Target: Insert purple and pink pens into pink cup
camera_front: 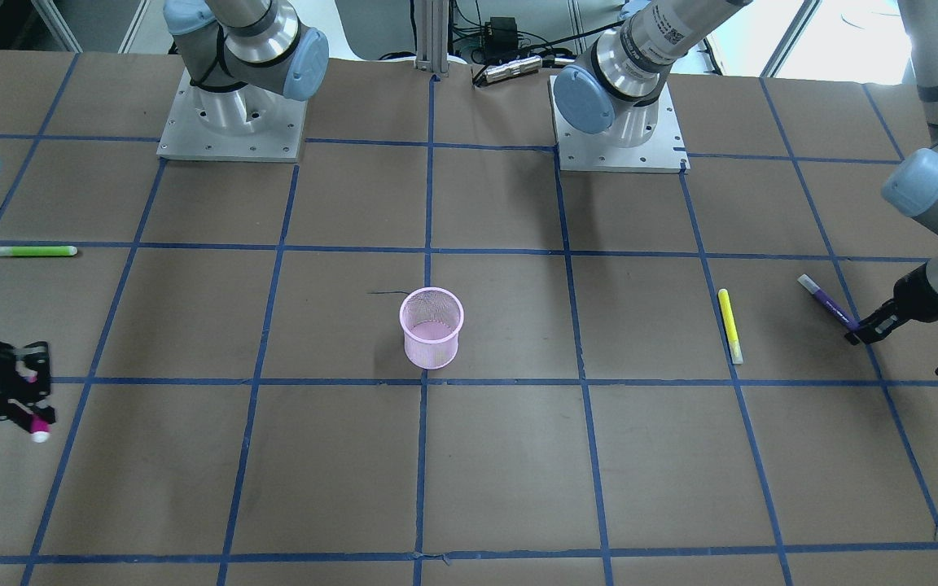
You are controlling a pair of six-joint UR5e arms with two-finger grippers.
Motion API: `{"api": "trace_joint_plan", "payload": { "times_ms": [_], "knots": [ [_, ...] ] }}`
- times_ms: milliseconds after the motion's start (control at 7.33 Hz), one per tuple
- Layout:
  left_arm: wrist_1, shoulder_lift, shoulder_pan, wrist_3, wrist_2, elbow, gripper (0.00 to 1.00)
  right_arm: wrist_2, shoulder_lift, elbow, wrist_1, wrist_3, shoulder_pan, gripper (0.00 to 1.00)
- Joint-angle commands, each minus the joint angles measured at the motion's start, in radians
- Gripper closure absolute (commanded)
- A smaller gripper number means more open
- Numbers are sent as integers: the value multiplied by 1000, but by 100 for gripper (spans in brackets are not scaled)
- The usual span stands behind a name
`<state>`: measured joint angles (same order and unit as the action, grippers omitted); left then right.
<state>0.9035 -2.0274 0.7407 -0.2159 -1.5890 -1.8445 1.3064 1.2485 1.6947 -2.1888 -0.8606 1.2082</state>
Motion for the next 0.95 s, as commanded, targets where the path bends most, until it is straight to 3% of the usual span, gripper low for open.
{"api": "trace_joint_plan", "payload": {
  "times_ms": [0, 273, 409, 682, 818],
  "knots": [
    [5, -5, -1, -2, 4, -1, 78, -55, 109, 121, -261, 269, 291, 100],
    [6, -13, -3, -7, 4, -1, 79, -32, 85, 248, -705, 549, 509, 100],
    [12, -8, -3, -2, 3, 1, 100, 52, 83, 296, -815, 633, 612, 100],
    [26, 7, 5, 0, 4, 11, 100, 228, 50, 315, -944, 747, 784, 100],
    [22, 21, 17, 3, 11, 36, 100, 247, 25, 335, -1018, 749, 795, 100]
  ]
}}
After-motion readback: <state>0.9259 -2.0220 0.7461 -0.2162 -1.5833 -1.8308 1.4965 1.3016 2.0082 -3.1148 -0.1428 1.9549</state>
